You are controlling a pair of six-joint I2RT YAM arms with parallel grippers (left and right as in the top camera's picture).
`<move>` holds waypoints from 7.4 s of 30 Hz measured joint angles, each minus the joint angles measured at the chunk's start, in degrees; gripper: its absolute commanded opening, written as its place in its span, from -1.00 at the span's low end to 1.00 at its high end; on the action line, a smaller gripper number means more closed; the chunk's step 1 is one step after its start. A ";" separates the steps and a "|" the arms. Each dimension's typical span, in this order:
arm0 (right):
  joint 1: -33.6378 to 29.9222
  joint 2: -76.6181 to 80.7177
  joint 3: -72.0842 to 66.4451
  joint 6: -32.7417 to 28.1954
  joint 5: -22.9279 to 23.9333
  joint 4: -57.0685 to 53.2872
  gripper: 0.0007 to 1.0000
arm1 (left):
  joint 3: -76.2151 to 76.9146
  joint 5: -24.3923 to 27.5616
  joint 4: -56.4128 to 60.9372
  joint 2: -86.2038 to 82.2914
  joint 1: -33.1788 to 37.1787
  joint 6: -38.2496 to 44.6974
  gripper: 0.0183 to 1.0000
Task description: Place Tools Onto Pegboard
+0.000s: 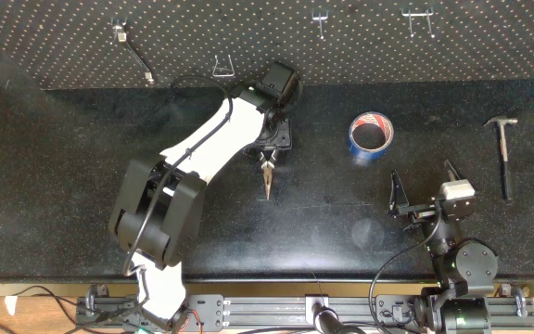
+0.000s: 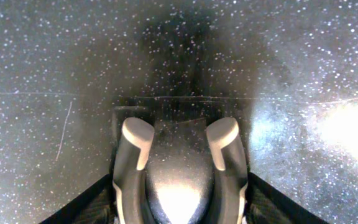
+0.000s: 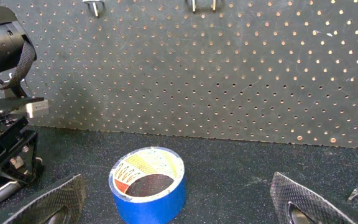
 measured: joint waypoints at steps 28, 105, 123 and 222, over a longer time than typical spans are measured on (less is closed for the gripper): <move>0.00 0.00 0.00 0.00 0.02 -0.02 0.95 | -0.52 -5.22 -10.95 -27.47 -4.15 5.92 -0.98; 0.00 0.00 0.00 0.00 0.02 0.00 0.95 | -67.67 -4.79 77.53 -65.46 21.11 25.18 0.99; 0.00 0.00 0.00 0.00 0.02 0.00 0.95 | -81.92 0.04 53.79 -104.39 27.34 25.20 0.99; 17.75 101.00 69.00 10.49 4.61 -42.03 -0.84 | -81.88 -0.07 44.63 -115.54 27.34 25.20 0.99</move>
